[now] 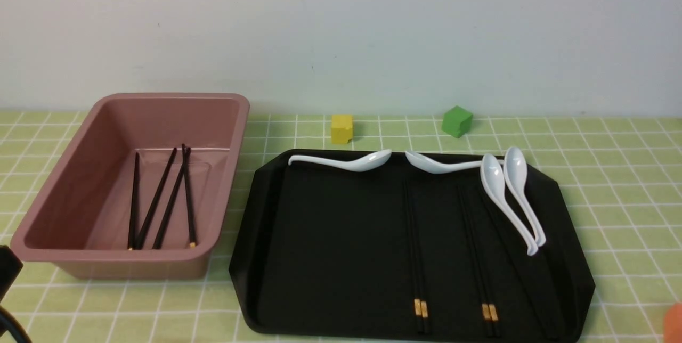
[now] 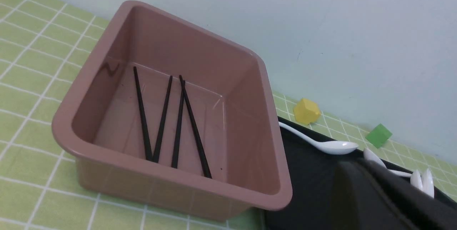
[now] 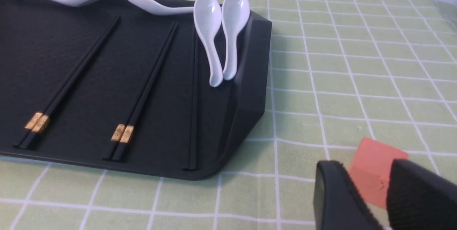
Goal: On green tablecloth take chopsticks from black tray and put them in box.
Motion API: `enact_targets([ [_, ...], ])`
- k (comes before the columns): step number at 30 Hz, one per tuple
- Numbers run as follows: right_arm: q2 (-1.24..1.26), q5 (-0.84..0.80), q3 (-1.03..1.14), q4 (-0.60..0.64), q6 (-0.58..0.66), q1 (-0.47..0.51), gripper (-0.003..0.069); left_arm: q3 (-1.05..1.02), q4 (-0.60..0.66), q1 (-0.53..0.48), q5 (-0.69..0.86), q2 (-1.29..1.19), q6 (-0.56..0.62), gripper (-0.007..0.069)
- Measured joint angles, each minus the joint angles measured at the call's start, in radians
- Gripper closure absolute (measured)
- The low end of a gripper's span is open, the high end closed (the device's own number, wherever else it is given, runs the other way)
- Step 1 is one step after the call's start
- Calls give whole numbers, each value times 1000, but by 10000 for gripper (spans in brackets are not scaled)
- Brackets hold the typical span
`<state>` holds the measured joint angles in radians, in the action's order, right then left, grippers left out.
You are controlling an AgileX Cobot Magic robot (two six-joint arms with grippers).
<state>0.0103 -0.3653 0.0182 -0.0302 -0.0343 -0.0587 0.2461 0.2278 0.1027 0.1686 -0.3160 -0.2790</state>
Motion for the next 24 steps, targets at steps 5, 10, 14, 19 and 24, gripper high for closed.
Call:
enact_targets([
  [5,0,0,0,0,0,1,419,0,0,114,0,0,0,636],
  [10,0,0,0,0,0,1,419,0,0,193,7,0,0,634],
  [14,0,0,0,0,0,1,419,0,-1,195,8,0,0,632],
  [19,0,0,0,0,0,1,419,-13,-71,197,12,55,0,626],
  [24,0,0,0,0,0,1,419,-87,-208,163,15,194,0,624],
])
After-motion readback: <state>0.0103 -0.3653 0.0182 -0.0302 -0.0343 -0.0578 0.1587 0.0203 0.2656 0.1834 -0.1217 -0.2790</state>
